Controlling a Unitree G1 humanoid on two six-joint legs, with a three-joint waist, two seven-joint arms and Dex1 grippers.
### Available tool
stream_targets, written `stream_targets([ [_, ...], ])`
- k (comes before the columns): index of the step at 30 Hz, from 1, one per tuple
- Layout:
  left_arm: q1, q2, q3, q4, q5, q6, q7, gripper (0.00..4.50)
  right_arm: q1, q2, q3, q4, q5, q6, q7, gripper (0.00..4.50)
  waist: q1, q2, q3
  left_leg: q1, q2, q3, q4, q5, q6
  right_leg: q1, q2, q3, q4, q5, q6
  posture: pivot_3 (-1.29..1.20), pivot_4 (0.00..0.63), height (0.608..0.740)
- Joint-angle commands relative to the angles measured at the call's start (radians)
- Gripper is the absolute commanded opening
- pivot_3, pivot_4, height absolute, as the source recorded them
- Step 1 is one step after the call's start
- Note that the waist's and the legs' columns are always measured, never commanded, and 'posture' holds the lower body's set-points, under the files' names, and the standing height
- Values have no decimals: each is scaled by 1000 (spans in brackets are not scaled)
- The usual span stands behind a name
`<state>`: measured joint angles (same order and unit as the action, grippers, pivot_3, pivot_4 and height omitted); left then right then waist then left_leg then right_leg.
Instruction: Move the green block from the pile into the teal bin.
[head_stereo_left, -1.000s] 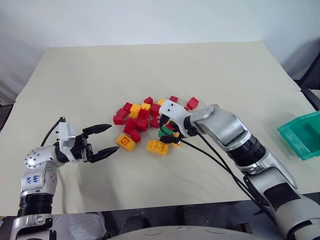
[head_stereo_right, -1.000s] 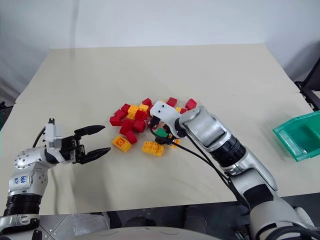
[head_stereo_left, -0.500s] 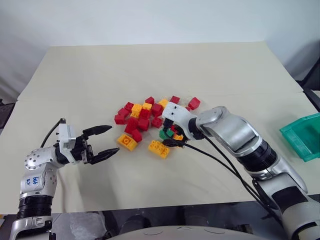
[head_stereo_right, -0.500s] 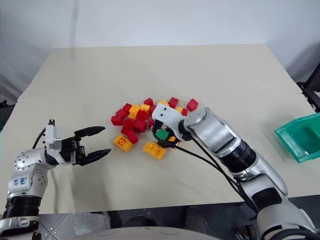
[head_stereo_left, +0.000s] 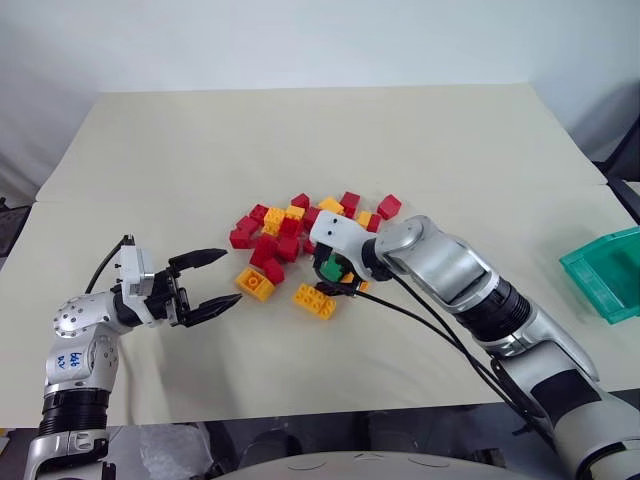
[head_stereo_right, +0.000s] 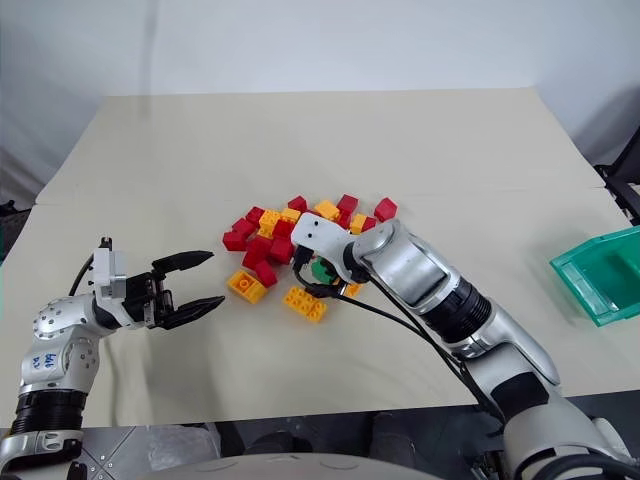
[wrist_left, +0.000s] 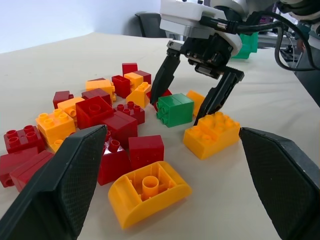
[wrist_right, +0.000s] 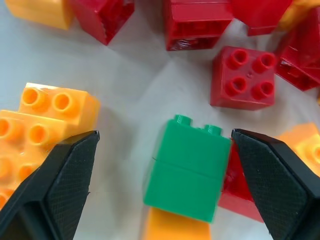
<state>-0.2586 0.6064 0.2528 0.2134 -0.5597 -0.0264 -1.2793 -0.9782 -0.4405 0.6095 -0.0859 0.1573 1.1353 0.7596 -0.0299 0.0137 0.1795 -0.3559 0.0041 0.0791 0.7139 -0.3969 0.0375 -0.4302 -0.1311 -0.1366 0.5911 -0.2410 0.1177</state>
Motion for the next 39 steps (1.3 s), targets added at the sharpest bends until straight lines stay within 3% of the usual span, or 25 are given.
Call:
stream_targets([
  [1,16,0,10,-31,-11,-5,0,4500,-11,-11,-5,-36,-2,-8,18,4444,0,0,0,0,0,0,0,0,0,0,0,0,0,0,0,0,150,740],
  [15,-1,2,5,-14,-8,-5,-7,4500,11,-70,9,-128,-6,-19,59,4444,1,0,0,0,0,0,0,0,0,0,0,0,0,0,0,0,150,740],
  [18,-4,-2,1,-10,-6,-7,-8,4500,8,-67,15,-115,-9,-22,62,3868,0,0,0,0,0,0,0,0,0,0,0,0,0,0,0,0,150,740],
  [25,-7,-3,4,-8,-5,-9,-3,4500,-6,-55,25,-73,-30,-35,55,1540,0,0,0,0,0,0,0,0,0,0,0,0,0,0,0,0,150,740],
  [29,-2,-5,3,-20,-7,-4,1,4500,-9,-53,10,-75,-26,-37,61,1472,0,0,0,0,0,0,0,0,0,0,0,0,0,0,0,0,150,740],
  [34,-16,-27,-46,-133,-23,55,27,4500,55,-103,-287,-214,135,-57,122,1472,9,0,0,-2,-1,-2,1,0,0,0,-1,-1,0,0,0,0,150,740],
  [39,-57,-50,-100,-202,-18,111,53,4500,137,-200,-455,-256,179,-66,115,1472,10,0,0,-2,-2,-4,1,0,0,1,-1,-1,-1,0,0,0,150,740],
])
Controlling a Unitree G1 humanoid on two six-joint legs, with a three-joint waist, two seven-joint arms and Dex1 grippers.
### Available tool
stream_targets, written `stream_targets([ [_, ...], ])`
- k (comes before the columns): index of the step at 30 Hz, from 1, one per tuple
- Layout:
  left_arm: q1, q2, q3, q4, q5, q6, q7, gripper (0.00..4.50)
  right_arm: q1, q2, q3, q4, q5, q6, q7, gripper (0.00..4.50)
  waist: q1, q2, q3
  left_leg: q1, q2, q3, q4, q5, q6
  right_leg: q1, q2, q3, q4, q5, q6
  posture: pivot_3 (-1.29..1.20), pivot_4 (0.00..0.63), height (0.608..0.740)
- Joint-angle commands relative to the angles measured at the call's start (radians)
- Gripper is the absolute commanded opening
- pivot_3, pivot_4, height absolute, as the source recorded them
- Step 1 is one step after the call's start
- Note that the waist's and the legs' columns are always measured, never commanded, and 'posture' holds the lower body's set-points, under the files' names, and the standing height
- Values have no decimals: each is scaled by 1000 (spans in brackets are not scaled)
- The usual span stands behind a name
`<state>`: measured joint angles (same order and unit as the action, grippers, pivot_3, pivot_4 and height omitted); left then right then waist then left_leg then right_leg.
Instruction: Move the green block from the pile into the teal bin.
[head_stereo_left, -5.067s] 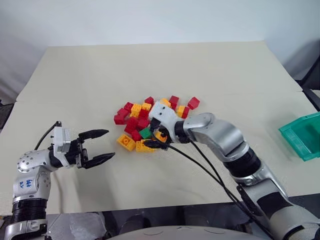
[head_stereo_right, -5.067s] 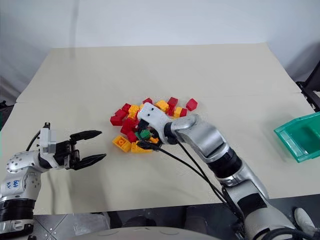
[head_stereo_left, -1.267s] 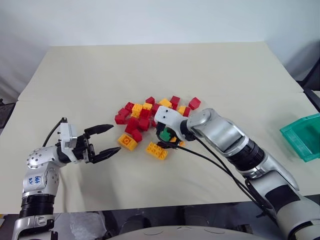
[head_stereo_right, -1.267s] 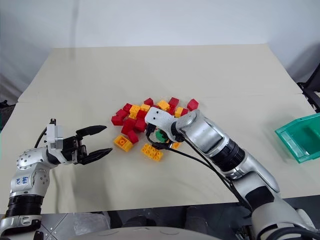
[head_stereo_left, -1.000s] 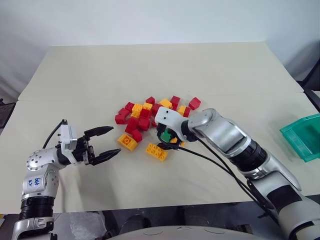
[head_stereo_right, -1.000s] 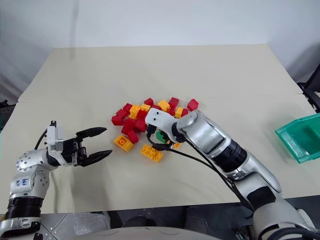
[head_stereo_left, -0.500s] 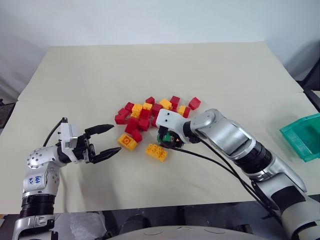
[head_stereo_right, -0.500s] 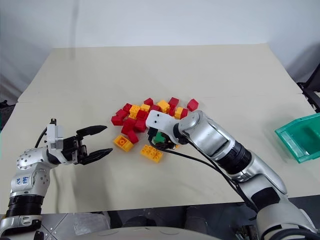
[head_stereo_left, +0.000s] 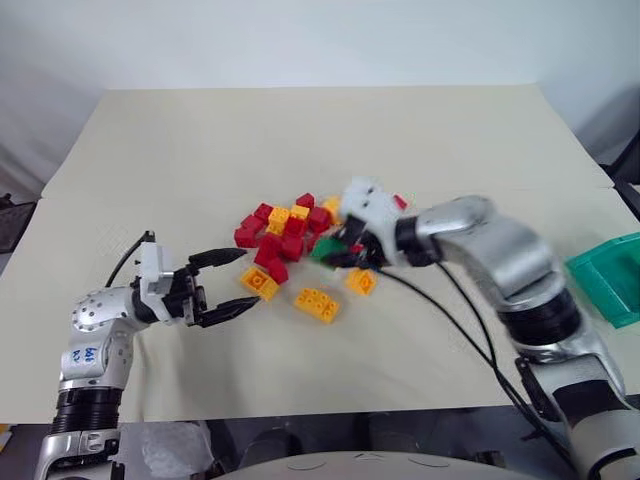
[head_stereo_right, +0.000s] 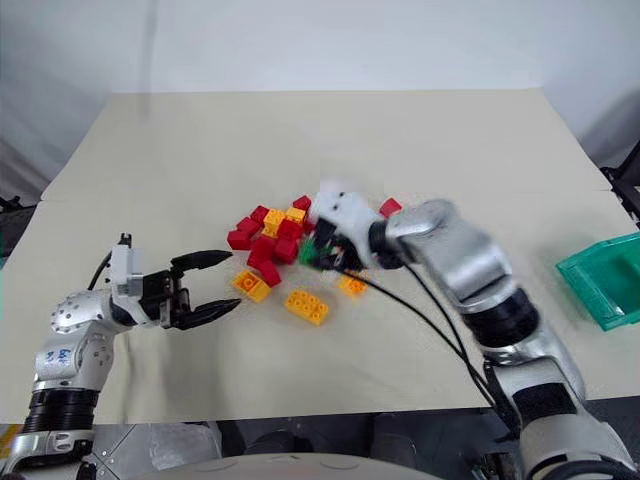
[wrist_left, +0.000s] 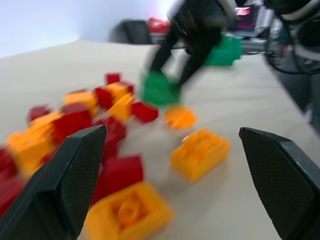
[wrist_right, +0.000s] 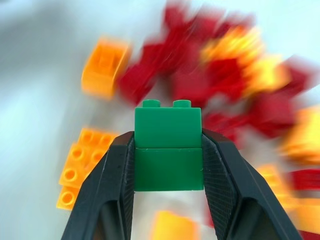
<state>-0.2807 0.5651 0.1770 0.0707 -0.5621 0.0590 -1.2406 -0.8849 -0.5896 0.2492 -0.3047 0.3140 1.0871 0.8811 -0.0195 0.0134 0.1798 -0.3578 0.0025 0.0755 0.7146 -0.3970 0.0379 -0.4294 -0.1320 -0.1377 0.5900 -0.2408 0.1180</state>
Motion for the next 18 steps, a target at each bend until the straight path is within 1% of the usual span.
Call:
stream_targets([
  [1,-61,-19,-53,-70,-2,36,21,4500,81,-100,-150,-41,13,-32,-14,1472,4,0,0,0,0,0,0,0,0,0,0,0,0,0,0,0,150,740],
  [3,-110,-37,-97,-72,27,47,39,4500,146,-181,-237,-43,-3,-69,-25,1472,20,0,1,0,0,0,0,0,0,0,0,0,0,0,0,0,150,740],
  [4,-158,-62,-127,-51,52,48,60,4500,194,-222,-313,-36,-14,-85,-43,1472,30,0,2,0,-1,1,1,0,0,0,0,0,0,0,0,0,150,740],
  [7,-270,-138,-192,14,115,37,117,4500,324,-308,-484,4,-45,-139,-95,1472,46,0,2,-1,-5,3,1,1,2,1,-1,2,-2,2,3,0,150,740],
  [10,-333,-204,-232,65,152,9,139,4500,421,-351,-586,44,-68,-174,-135,1472,44,-1,2,0,-6,7,1,1,2,2,0,2,-3,2,4,0,150,740],
  [12,-393,-273,-263,132,180,-17,162,4500,479,-376,-689,96,-104,-210,-185,1472,44,-1,2,1,-6,11,-1,1,2,2,0,3,-3,2,4,0,150,740],
  [15,-470,-351,-306,233,232,-50,181,4500,543,-399,-816,165,-151,-261,-263,1472,45,-1,2,0,-6,14,0,2,3,2,0,3,-3,2,4,0,150,740],
  [18,-538,-414,-328,309,260,-77,200,4500,593,-408,-898,213,-196,-280,-339,1472,46,-1,2,1,-6,14,0,2,3,2,0,3,-3,2,4,0,150,740],
])
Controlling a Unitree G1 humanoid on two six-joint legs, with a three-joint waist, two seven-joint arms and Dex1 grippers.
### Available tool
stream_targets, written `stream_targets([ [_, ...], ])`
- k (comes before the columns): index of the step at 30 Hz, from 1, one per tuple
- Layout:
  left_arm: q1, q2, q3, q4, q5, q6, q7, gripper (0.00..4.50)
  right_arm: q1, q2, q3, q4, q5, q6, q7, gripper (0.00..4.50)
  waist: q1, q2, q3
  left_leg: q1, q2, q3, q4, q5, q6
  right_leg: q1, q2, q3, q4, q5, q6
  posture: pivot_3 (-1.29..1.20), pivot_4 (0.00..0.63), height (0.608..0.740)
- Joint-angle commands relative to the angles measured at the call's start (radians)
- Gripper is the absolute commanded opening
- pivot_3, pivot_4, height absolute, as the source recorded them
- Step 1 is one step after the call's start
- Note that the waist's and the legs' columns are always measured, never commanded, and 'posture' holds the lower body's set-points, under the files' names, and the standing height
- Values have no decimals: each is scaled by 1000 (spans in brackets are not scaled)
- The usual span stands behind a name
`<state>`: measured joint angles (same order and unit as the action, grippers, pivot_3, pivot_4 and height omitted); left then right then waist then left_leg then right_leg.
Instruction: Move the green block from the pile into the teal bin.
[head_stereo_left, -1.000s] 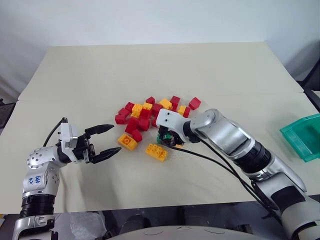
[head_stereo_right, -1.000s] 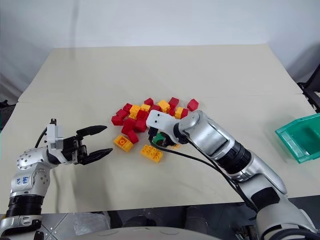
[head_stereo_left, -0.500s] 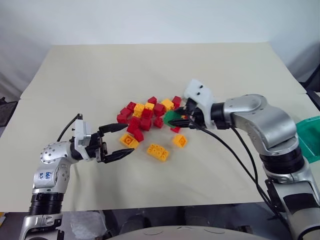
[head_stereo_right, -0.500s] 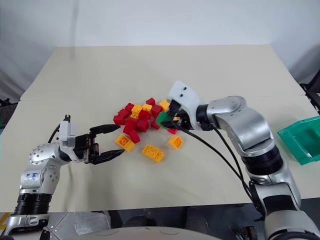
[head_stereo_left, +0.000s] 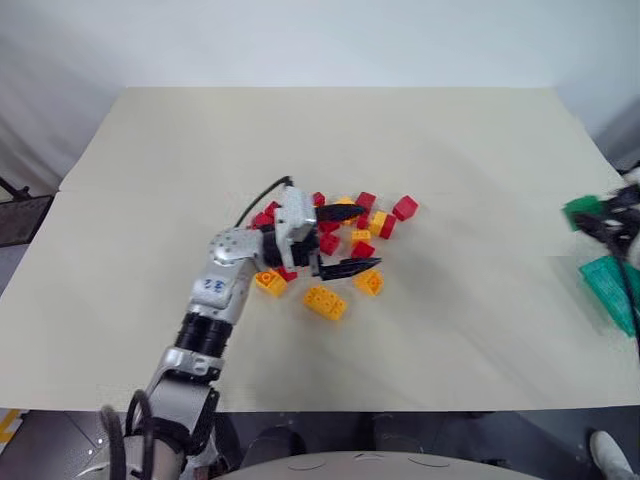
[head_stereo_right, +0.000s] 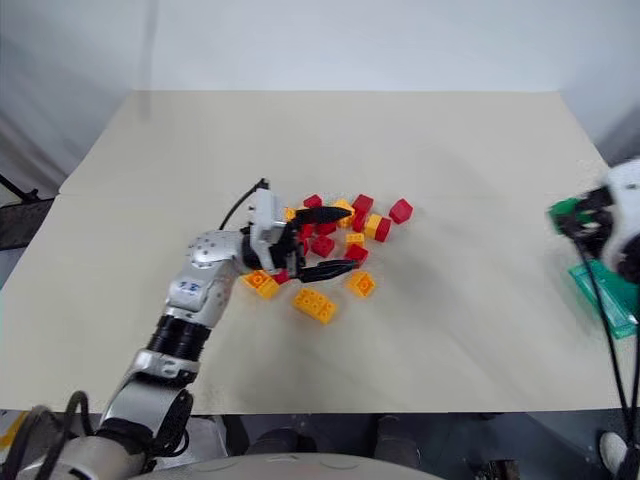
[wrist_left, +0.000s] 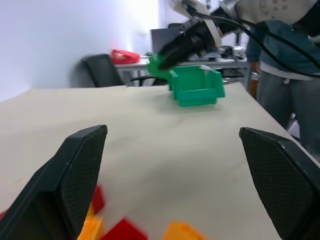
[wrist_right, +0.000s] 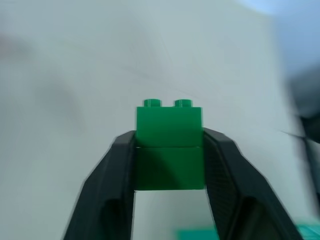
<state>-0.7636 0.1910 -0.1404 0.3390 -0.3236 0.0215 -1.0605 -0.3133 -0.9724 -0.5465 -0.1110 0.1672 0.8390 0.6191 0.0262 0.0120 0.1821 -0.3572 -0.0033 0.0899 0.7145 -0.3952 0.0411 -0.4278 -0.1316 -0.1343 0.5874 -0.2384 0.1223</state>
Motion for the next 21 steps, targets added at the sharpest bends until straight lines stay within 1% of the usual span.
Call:
stream_targets([
  [1,-70,-56,-10,57,24,-44,24,4500,29,-25,-114,34,-58,-31,-100,1472,0,0,0,0,0,0,0,0,0,0,0,0,0,0,0,0,150,740],
  [5,-95,-92,-27,82,52,-37,42,4500,46,-32,-144,128,-93,-35,-173,1472,-2,0,0,1,1,0,0,0,0,0,0,1,0,0,0,0,150,740],
  [8,-100,-101,-36,83,64,-22,46,4500,57,-29,-147,169,-96,-43,-197,1472,-2,1,0,1,1,1,0,0,0,0,0,2,0,0,0,0,150,740],
  [11,-97,-111,-45,66,69,24,67,4500,79,-19,-133,232,-109,-64,-225,1472,-2,1,0,1,3,1,0,0,1,0,0,2,0,0,0,0,150,740],
  [14,-83,-118,-56,40,76,50,80,4500,60,-26,-113,332,-117,-120,-261,1472,1,1,0,1,3,1,0,1,1,0,-1,3,0,1,1,0,150,740],
  [16,-77,-116,-63,25,80,68,84,4500,52,-34,-97,359,-113,-120,-263,2199,0,1,0,1,3,1,0,1,2,0,-2,3,0,1,2,0,150,740],
  [17,-76,-115,-65,19,81,75,87,4500,50,-36,-94,367,-112,-126,-264,2373,0,1,0,1,3,1,0,1,2,0,-2,3,-1,1,2,0,150,740],
  [19,-76,-112,-68,8,87,92,102,4500,48,-41,-91,378,-111,-135,-264,3081,-1,1,0,1,3,1,0,1,2,0,-2,3,0,1,2,0,150,740],
  [20,-78,-109,-70,6,94,97,110,4500,47,-44,-91,384,-112,-141,-267,3331,-1,1,0,1,3,1,0,1,2,0,-1,3,0,1,2,0,150,740],
  [21,-82,-105,-71,6,97,105,114,4500,47,-47,-93,387,-113,-145,-270,3713,-1,1,0,1,3,1,0,1,2,0,-1,3,0,1,2,0,150,740],
])
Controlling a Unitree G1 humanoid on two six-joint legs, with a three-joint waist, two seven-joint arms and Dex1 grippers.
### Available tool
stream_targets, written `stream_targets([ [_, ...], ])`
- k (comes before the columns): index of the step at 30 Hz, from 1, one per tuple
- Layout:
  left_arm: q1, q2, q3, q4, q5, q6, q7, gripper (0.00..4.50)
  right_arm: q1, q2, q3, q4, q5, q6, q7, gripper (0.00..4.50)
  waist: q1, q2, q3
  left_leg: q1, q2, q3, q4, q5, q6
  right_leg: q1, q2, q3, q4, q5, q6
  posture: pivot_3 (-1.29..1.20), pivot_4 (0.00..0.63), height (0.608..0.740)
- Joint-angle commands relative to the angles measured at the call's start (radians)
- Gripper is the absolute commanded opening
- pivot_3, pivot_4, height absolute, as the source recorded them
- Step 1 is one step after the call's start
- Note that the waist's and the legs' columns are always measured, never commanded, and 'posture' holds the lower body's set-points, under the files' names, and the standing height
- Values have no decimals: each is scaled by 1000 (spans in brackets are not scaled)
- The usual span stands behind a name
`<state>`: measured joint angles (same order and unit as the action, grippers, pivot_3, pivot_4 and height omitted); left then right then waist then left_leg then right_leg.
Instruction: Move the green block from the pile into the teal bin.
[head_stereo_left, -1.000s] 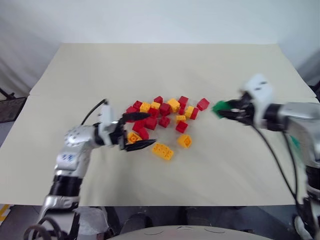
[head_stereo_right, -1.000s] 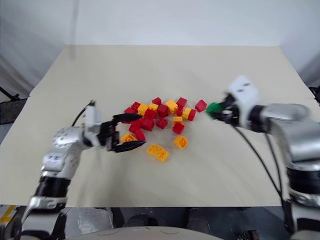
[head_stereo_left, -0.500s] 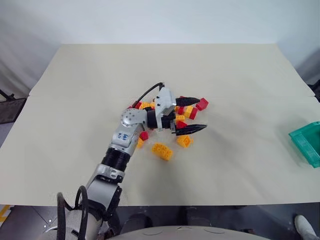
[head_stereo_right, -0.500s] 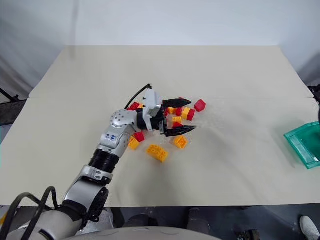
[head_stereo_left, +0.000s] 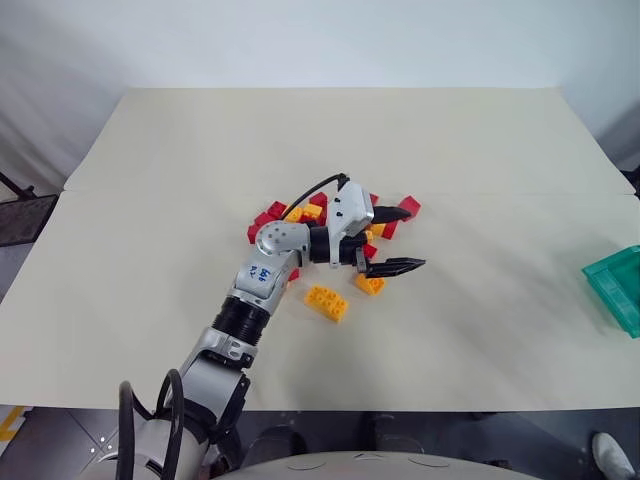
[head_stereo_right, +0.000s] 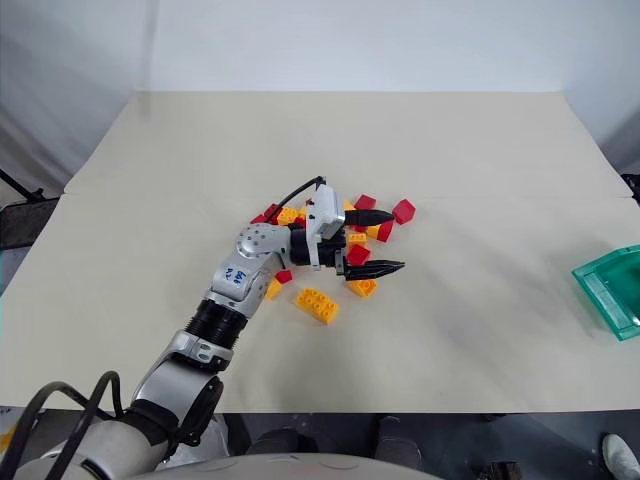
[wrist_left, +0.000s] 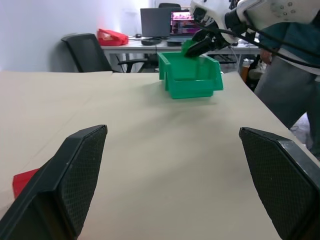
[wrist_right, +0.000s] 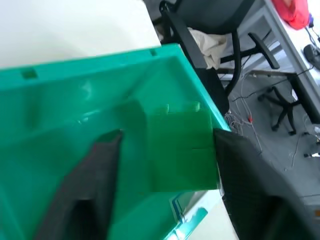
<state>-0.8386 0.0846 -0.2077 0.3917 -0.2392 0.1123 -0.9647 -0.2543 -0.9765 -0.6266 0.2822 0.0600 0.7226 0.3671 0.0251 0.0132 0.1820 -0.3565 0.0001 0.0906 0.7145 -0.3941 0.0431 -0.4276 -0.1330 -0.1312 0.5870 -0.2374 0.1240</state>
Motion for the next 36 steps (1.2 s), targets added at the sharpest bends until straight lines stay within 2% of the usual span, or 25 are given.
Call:
stream_targets([
  [1,-10,6,-1,-44,12,25,17,4500,-15,-48,-18,-8,-7,-35,-23,3997,0,0,0,0,0,0,0,0,0,0,0,0,0,0,0,0,150,740],
  [3,-14,13,3,-41,7,48,15,4500,-18,-59,-23,-13,-6,-41,-20,4459,0,0,0,0,0,0,0,0,0,0,0,0,0,0,0,0,150,740],
  [10,-12,45,47,-77,-42,90,-19,4500,5,-64,-21,-73,55,-95,90,4459,-1,1,0,0,0,0,0,0,0,0,0,0,0,0,0,0,150,740],
  [12,7,118,103,-137,-80,159,-29,4500,16,-46,-10,-229,198,-21,246,4459,-1,1,1,0,0,0,0,0,0,0,0,0,0,0,0,0,150,740],
  [14,19,191,143,-173,-114,240,-38,4500,27,-33,7,-329,294,22,342,4459,-11,2,1,2,3,-2,0,0,-1,-1,2,2,1,0,0,0,150,740],
  [17,34,291,185,-216,-126,331,-22,4500,111,-15,61,-464,334,-50,440,4459,-12,2,1,4,2,-5,-1,0,-1,0,3,3,2,0,0,0,150,740],
  [20,88,393,263,-271,-199,334,-113,4500,180,13,133,-550,385,-102,539,4459,-1,1,1,3,1,-6,0,0,-1,1,1,3,2,0,0,0,150,740],
  [23,147,472,302,-305,-236,347,-159,4500,185,41,189,-552,394,-164,580,4459,4,1,2,2,0,-8,2,0,-1,1,0,2,1,0,1,0,150,740],
  [26,273,575,366,-331,-249,322,-212,4500,168,47,275,-504,370,-257,646,4459,0,1,2,2,-1,-9,2,0,-1,2,0,2,1,1,1,0,150,740],
  [28,400,632,430,-337,-238,234,-251,4500,158,32,311,-452,352,-339,709,4459,-8,1,2,2,0,-8,1,0,-1,1,1,2,1,0,1,0,150,740],
  [31,507,692,476,-320,-222,153,-280,4500,129,31,337,-385,335,-398,739,4459,-17,0,3,4,1,-7,0,-1,-2,1,2,2,1,0,-1,0,150,740],
  [36,568,700,543,-285,-232,56,-254,4500,94,78,363,-337,313,-470,711,4459,-2,0,3,3,1,-8,2,-1,-2,2,0,2,2,0,-1,0,150,740],
])
